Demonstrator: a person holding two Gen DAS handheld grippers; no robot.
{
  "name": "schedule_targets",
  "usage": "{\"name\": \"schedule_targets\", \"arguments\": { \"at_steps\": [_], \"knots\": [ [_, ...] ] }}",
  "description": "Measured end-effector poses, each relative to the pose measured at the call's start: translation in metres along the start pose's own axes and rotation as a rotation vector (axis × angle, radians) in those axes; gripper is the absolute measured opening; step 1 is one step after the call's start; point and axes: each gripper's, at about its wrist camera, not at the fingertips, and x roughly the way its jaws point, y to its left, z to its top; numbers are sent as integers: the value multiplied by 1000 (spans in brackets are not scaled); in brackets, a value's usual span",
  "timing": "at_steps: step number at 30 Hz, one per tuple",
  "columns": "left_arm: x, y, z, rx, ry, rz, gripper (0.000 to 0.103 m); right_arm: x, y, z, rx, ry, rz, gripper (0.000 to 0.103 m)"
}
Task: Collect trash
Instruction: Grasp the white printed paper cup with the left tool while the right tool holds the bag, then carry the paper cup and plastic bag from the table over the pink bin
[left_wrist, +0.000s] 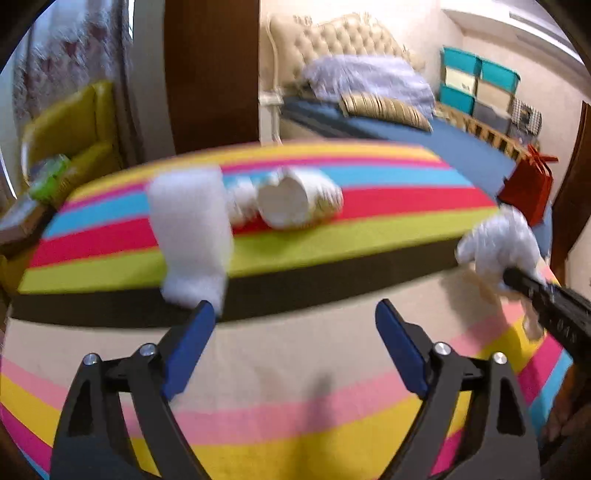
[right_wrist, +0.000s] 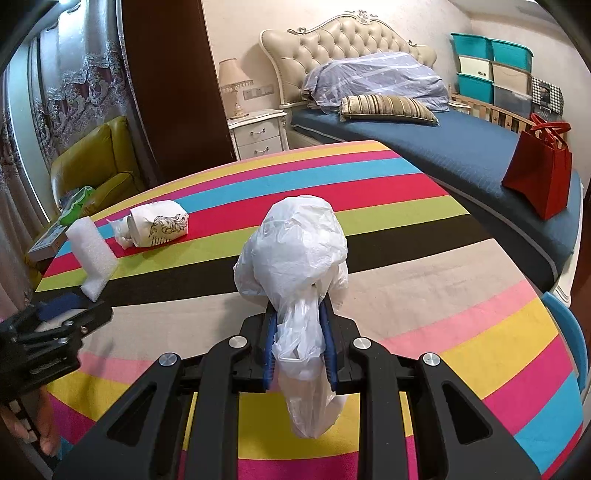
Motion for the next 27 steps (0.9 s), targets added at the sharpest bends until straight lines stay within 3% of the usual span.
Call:
{"name": "schedule_targets", "arguments": {
  "at_steps": [4,13,17,21,22,23,24,27],
  "knots": [
    [10,-14,20,68,20,-12,86,1,-1,0,4,1,4,23],
    [63,-44,76,273,43,45,88,4,-6,1,19,8,28,23],
    [94,-47,88,314,92,67,90,6,-8,2,22,16,45,23],
    [126,-46,87,360,196,95,89,8,-12,2,31,19,55,23],
    [127,-47,86,380,187,117,85,9,-12,2,32,20,56,23],
    [127,-50,82,421,158,157,61,9,-13,3,33,21,58,23],
    [126,-54,80,450,139,181,52,10,-13,3,34,22,57,23],
    [110,-53,77,438,95,122,51,10,-13,3,30,17,48,23]
  ]
}}
